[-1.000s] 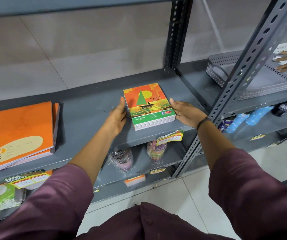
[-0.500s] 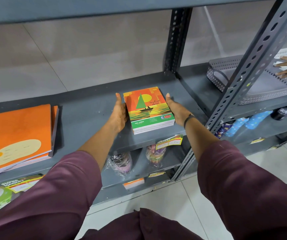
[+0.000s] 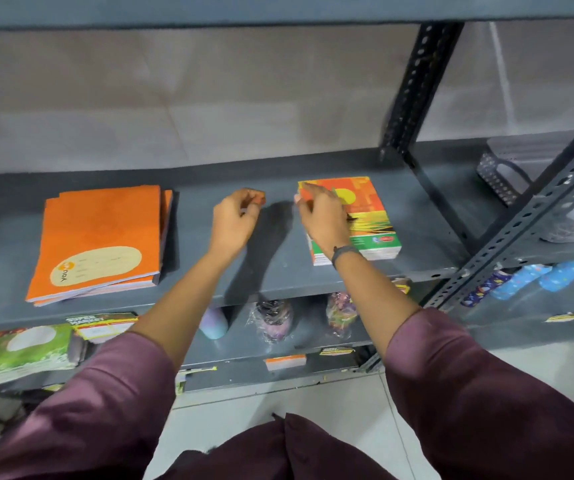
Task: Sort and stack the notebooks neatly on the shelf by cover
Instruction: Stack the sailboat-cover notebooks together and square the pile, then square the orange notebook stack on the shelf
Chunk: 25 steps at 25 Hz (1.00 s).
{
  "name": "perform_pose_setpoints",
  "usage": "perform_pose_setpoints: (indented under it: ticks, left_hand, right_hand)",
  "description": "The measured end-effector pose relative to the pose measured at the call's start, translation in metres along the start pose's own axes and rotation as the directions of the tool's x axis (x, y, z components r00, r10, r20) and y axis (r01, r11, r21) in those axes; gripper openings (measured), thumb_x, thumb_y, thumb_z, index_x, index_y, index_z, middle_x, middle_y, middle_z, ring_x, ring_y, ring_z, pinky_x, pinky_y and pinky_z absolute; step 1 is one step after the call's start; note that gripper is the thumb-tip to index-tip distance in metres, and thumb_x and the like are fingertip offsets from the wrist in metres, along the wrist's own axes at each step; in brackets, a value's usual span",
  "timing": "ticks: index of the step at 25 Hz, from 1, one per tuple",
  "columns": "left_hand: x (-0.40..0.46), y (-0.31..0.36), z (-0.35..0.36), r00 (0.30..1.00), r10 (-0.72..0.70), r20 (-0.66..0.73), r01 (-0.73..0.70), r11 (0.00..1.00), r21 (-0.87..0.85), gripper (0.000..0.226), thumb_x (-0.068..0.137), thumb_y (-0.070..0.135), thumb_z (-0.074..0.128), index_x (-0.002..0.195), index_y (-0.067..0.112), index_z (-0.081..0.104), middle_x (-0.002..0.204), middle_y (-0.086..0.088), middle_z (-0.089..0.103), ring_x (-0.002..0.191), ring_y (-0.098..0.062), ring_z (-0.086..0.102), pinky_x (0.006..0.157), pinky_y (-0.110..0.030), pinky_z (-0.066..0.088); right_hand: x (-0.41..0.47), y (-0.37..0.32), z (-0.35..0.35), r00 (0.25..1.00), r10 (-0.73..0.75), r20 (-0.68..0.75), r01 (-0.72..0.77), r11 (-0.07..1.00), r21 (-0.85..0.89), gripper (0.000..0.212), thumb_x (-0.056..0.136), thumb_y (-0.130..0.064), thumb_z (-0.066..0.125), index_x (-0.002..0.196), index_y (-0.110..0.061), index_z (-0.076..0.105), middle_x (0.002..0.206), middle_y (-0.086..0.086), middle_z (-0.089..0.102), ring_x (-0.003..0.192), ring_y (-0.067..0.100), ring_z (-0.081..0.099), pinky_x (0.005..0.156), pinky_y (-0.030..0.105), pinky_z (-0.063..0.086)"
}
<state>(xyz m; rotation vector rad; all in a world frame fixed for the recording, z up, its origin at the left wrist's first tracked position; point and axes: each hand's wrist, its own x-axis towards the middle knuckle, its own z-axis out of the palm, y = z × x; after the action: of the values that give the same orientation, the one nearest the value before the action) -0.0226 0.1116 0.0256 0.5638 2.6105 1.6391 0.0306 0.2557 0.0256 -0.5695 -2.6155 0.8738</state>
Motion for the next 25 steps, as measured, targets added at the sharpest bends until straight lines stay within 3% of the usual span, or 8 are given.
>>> perform_pose_setpoints:
  ticks: [3, 5, 8, 11, 16, 20, 22, 25]
  left_hand:
    - [0.001, -0.036, -0.087, 0.985, 0.100, -0.139, -0.055, 0.954, 0.294, 0.025, 0.088, 0.009, 0.050, 0.107, 0.003, 0.066, 0.110, -0.017, 0.071, 0.096, -0.033, 0.066, 0.082, -0.034, 0.047]
    - [-0.007, -0.067, -0.151, 0.930, 0.043, -0.364, 0.118, 0.905, 0.409, 0.029, 0.088, 0.010, 0.049, 0.113, 0.002, 0.062, 0.115, -0.021, 0.068, 0.098, -0.040, 0.063, 0.086, -0.039, 0.045]
    - [-0.026, -0.120, -0.229, 0.746, -0.310, -0.590, 0.511, 0.835, 0.206, 0.038, 0.089, 0.020, 0.048, 0.119, -0.001, 0.056, 0.124, -0.027, 0.059, 0.114, -0.041, 0.054, 0.097, -0.044, 0.041]
    - [-0.031, -0.148, -0.253, 0.712, -0.636, -0.297, 0.628, 0.766, -0.135, 0.046, 0.086, 0.043, 0.048, 0.096, -0.001, 0.057, 0.116, -0.035, 0.056, 0.097, -0.034, 0.058, 0.082, -0.041, 0.045]
    - [-0.013, -0.141, -0.256, 0.705, -0.707, -0.048, 0.664, 0.683, -0.304, 0.073, 0.087, 0.061, 0.034, 0.138, 0.008, 0.038, 0.140, -0.015, 0.048, 0.123, -0.036, 0.050, 0.099, -0.045, 0.042]
    - [-0.009, -0.135, -0.256, 0.759, -0.649, 0.048, 0.649, 0.749, -0.131, 0.076, 0.084, 0.064, 0.038, 0.140, 0.012, 0.033, 0.140, -0.010, 0.047, 0.123, -0.033, 0.050, 0.099, -0.037, 0.042]
    - [-0.010, -0.133, -0.254, 0.786, -0.616, 0.050, 0.618, 0.786, -0.035, 0.067, 0.090, 0.055, 0.038, 0.141, 0.012, 0.029, 0.142, -0.011, 0.044, 0.125, -0.032, 0.048, 0.092, -0.032, 0.038]
    - [-0.018, -0.128, -0.270, 0.807, -0.550, 0.215, 0.555, 0.831, 0.039, 0.065, 0.083, 0.050, 0.056, 0.135, 0.017, 0.034, 0.138, -0.008, 0.047, 0.124, -0.027, 0.048, 0.098, -0.032, 0.040]
  right_hand:
    - [-0.011, -0.039, 0.045, 0.981, -0.002, 0.191, -0.035, 0.981, 0.189, 0.047, 0.094, -0.025, 0.051, 0.135, -0.003, 0.047, 0.139, 0.018, 0.053, 0.129, 0.030, 0.050, 0.108, 0.035, 0.037]
    - [-0.021, -0.069, 0.073, 0.930, 0.070, 0.360, -0.202, 0.918, 0.342, 0.053, 0.095, -0.027, 0.050, 0.141, -0.002, 0.038, 0.147, 0.017, 0.044, 0.136, 0.028, 0.042, 0.113, 0.034, 0.032]
    - [-0.039, -0.112, 0.108, 0.798, 0.128, 0.589, -0.454, 0.770, 0.448, 0.061, 0.097, -0.034, 0.044, 0.147, -0.003, 0.024, 0.156, 0.011, 0.027, 0.144, 0.024, 0.028, 0.118, 0.034, 0.022]
    - [-0.047, -0.142, 0.129, 0.770, 0.144, 0.621, -0.513, 0.719, 0.469, 0.060, 0.098, -0.038, 0.040, 0.145, -0.005, 0.028, 0.156, 0.008, 0.028, 0.144, 0.024, 0.028, 0.119, 0.040, 0.023]
    - [-0.053, -0.170, 0.153, 0.737, 0.175, 0.653, -0.565, 0.691, 0.452, 0.053, 0.095, -0.051, 0.034, 0.128, -0.013, 0.052, 0.128, 0.010, 0.063, 0.119, 0.029, 0.058, 0.108, 0.047, 0.042]
    - [-0.072, -0.188, 0.149, 0.789, 0.158, 0.594, -0.503, 0.721, 0.476, 0.049, 0.099, -0.042, 0.034, 0.138, -0.014, 0.042, 0.132, -0.004, 0.051, 0.128, 0.019, 0.046, 0.111, 0.039, 0.034]
    - [-0.080, -0.189, 0.148, 0.803, 0.175, 0.570, -0.496, 0.727, 0.475, 0.052, 0.098, -0.040, 0.038, 0.141, -0.010, 0.037, 0.142, 0.006, 0.047, 0.134, 0.024, 0.042, 0.111, 0.040, 0.033]
    - [-0.080, -0.177, 0.156, 0.816, 0.111, 0.567, -0.406, 0.809, 0.425, 0.075, 0.084, -0.041, 0.065, 0.143, -0.010, 0.030, 0.141, 0.013, 0.049, 0.130, 0.025, 0.047, 0.106, 0.037, 0.040]
